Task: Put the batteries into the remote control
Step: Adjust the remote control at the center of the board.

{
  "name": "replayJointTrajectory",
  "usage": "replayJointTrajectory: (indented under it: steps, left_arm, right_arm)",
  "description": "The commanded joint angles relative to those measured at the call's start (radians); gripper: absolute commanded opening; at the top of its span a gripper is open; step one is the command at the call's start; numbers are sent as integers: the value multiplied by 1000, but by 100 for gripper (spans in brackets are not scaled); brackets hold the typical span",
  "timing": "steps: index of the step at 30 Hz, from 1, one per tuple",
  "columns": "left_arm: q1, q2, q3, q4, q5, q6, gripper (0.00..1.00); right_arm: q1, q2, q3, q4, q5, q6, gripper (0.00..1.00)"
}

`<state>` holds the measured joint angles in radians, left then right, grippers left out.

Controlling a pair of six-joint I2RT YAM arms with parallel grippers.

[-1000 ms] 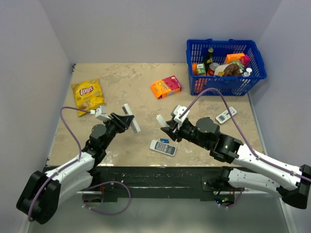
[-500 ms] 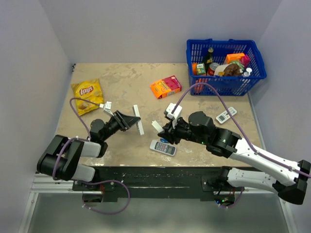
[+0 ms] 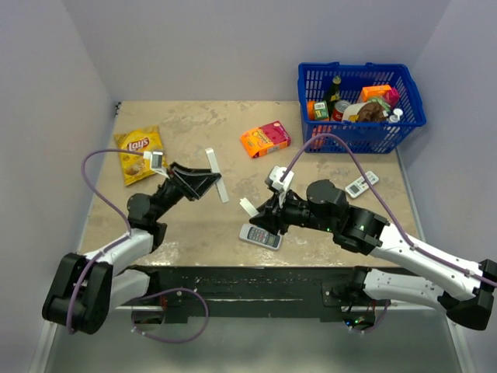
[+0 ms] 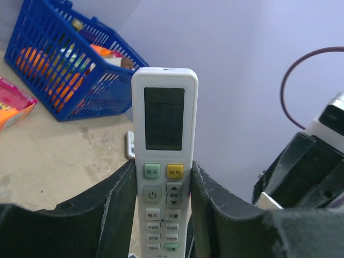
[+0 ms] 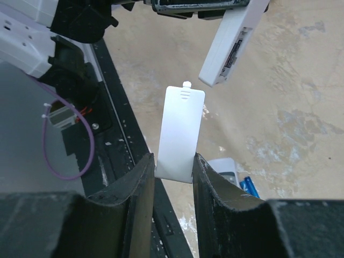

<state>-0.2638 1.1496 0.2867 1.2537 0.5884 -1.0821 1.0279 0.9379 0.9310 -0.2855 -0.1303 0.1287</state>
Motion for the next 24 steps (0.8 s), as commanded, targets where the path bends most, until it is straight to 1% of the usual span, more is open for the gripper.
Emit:
replayJointTrajectory:
  steps: [1, 3, 4, 8, 10, 13, 14, 17, 18, 20, 22, 24]
  left_arm:
    - [5, -114, 55, 644, 36, 14, 0]
    - [8, -140, 80, 644, 62, 13, 0]
    - [9, -154, 91, 644, 98, 11, 0]
    - [9, -148, 150, 644, 208, -44, 0]
    - [8, -157, 163, 644, 231, -45, 0]
    - [9, -192, 143, 644, 214, 7, 0]
    - [9, -195, 128, 644, 208, 30, 0]
    - [9, -173, 94, 639, 199, 18, 0]
    - [9, -138, 77, 644, 186, 5, 0]
    - [9, -93, 27, 632, 172, -21, 0]
    - [8, -19, -6, 584, 162, -41, 0]
    - [8, 31, -27, 462, 163, -19, 0]
  right_arm:
    - [-2, -7, 9, 103, -115, 37, 3]
    - [-2, 9, 14, 129, -149, 26, 3]
    - [-2, 15, 22, 138, -166, 20, 3]
    - [-2, 55, 63, 134, -219, -40, 3]
    - [-2, 59, 80, 126, -224, -73, 3]
    - [-2, 61, 88, 109, -213, -106, 3]
    - [-2, 61, 85, 100, -201, -107, 3]
    - [-5, 44, 63, 86, -118, -106, 2]
    - [-6, 36, 43, 83, -64, -103, 2]
    - [-9, 24, 29, 66, -14, -98, 2]
    - [-11, 16, 11, 55, 55, -90, 3]
    - [-9, 16, -4, 28, 98, -87, 3]
